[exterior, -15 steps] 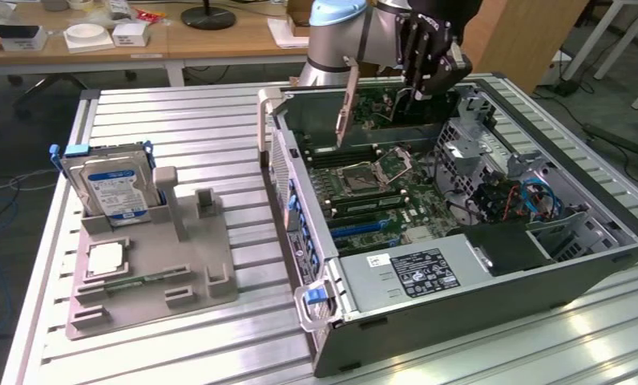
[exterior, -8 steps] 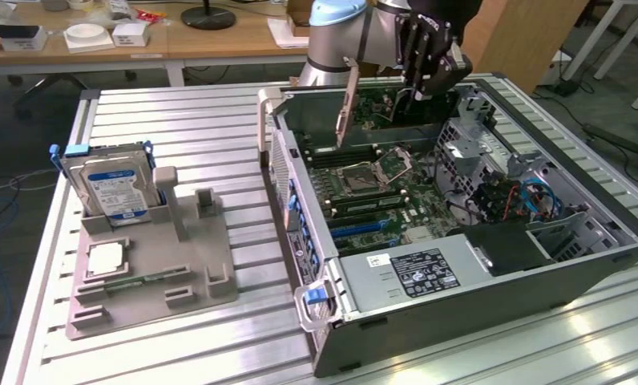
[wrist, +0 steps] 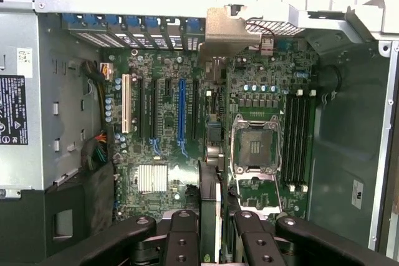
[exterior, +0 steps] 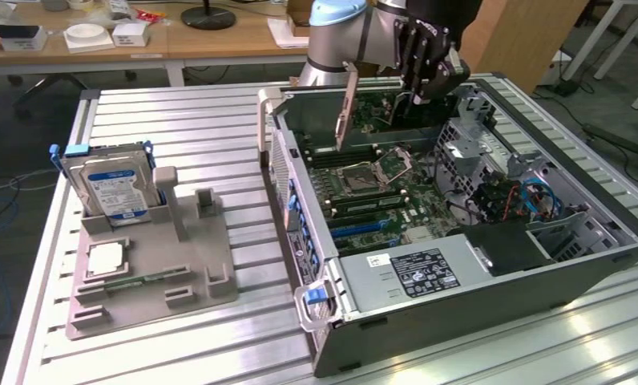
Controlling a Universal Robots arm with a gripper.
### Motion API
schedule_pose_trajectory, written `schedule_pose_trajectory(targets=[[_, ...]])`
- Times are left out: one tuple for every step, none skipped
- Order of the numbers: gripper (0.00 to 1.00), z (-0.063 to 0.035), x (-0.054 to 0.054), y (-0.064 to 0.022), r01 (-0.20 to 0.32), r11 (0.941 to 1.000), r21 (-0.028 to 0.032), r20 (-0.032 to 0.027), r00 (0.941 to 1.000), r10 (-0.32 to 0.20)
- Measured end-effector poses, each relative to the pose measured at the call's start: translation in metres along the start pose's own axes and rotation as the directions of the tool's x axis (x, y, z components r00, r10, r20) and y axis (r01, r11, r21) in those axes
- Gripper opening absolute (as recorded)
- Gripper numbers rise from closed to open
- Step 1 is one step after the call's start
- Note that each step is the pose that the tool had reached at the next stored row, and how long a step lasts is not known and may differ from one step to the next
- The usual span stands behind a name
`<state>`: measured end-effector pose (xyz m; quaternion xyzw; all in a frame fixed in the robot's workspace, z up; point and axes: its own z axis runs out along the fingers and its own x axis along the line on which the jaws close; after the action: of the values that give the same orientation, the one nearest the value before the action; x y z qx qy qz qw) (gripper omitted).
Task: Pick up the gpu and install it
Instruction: 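Insert the gpu into the slot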
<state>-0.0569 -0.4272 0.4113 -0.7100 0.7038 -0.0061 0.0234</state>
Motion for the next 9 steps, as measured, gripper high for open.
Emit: schedule_pose_trajectory(targets=[[0.26, 0.0011, 0.0, 0.0, 0.0, 1.0, 0.0, 0.0, 1.0, 0.0], [0.26, 0.0021, 0.0001, 0.0001, 0.0, 1.0, 0.0, 0.0, 1.0, 0.0], [0.26, 0.0032, 0.0001, 0.0002, 0.0, 1.0, 0.0, 0.0, 1.0, 0.0], [0.26, 0.0042, 0.0001, 0.0002, 0.0, 1.0, -0.0001, -0.0001, 1.0, 0.0], [0.26, 0.0052, 0.0001, 0.0002, 0.0, 1.0, 0.0, -0.0001, 1.0, 0.0], [0.26, 0.006, 0.0001, 0.0002, 0.0, 1.0, 0.0, -0.0001, 1.0, 0.0], [0.26, 0.0069, 0.0001, 0.0003, 0.0, 1.0, 0.0, 0.0, 1.0, 0.0], [0.26, 0.0076, 0.0002, 0.0003, 0.0, 1.0, 0.0, 0.0, 1.0, 0.0], [0.26, 0.0083, 0.0002, 0.0003, 0.0, 1.0, -0.0001, 0.0, 1.0, 0.0]])
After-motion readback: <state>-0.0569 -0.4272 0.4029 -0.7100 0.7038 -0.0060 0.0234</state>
